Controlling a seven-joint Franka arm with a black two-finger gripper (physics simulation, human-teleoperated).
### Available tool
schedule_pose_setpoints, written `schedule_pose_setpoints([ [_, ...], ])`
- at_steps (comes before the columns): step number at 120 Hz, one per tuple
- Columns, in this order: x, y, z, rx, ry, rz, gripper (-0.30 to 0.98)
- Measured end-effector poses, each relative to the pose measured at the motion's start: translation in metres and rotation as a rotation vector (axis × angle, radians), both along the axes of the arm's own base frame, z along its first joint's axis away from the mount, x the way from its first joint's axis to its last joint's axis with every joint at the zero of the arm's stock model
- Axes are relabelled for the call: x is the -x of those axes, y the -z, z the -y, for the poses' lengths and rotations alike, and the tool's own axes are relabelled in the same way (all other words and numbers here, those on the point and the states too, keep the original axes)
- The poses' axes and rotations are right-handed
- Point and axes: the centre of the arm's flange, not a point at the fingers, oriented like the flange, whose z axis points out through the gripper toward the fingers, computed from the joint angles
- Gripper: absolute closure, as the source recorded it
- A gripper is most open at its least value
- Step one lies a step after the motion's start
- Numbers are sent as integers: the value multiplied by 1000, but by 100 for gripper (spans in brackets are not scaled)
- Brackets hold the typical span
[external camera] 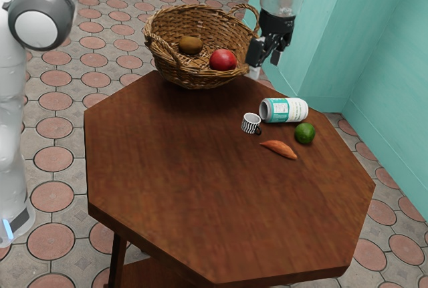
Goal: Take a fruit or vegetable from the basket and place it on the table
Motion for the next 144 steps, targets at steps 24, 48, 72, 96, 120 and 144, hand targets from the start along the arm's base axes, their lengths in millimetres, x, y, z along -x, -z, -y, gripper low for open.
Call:
schedule_pose_setpoints([
  [24,14,-13,0,2,-55,1,0],
  [48,78,-52,-43,21,-111,-57,0],
  [72,140,-9,-185,116,-273,-108,0],
  [96,177,-12,-305,149,-334,-36,0],
  [120,210,-49,-379,75,-333,57,0],
  [144,168,-47,-376,29,-174,67,0],
])
